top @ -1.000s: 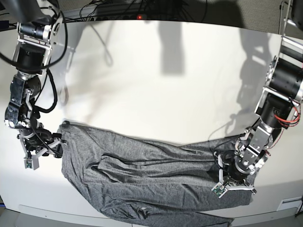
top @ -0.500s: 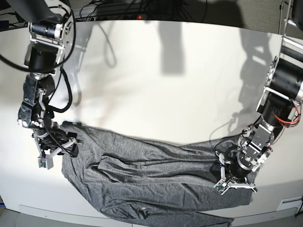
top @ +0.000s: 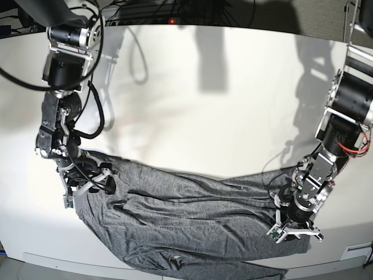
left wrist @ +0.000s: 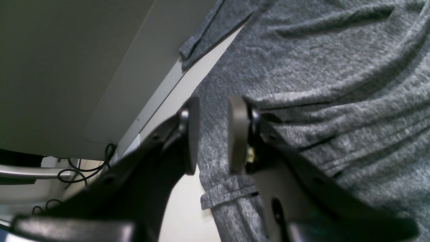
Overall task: Fold the T-shirt properly
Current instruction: 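Grasp the folded shirt edge with both grippers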
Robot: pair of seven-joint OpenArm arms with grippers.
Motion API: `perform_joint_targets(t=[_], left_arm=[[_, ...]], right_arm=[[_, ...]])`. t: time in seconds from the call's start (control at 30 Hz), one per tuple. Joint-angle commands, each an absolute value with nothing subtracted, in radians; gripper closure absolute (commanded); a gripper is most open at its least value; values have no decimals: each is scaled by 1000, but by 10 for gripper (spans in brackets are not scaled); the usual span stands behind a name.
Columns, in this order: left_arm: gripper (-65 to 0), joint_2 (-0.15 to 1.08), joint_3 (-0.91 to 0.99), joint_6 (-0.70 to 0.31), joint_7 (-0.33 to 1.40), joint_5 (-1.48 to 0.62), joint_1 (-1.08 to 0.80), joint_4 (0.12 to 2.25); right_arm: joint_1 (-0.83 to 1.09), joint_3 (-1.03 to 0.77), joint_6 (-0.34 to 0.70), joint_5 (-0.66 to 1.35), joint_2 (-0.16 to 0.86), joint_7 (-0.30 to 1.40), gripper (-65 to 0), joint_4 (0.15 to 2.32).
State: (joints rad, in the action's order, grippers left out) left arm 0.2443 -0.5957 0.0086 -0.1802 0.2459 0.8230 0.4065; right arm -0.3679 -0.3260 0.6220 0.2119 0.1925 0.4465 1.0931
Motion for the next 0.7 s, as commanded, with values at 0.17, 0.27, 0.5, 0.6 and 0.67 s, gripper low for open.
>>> perform_joint_targets(t=[0.17, 0.27, 0.5, 0.6, 0.67], left_arm=[[-147, 250, -590, 27, -188, 135, 863, 420], [-147, 250, -590, 29, -210, 85, 861, 421], [-147, 244, -590, 30, -28, -58, 818, 421], [-147, 249, -590, 30, 86, -191, 797, 432], [-147, 262, -588, 24, 112, -289, 772, 463]], right_arm=[[-402, -327, 631, 215, 203, 337, -299, 1113], [-415, -327, 628, 185, 202, 313, -299, 1109], [-496, -327, 587, 139, 202, 324, -299, 1046], [-519, -325, 587, 134, 202, 323, -299, 997], [-521, -315, 587, 133, 202, 318, -299, 963]])
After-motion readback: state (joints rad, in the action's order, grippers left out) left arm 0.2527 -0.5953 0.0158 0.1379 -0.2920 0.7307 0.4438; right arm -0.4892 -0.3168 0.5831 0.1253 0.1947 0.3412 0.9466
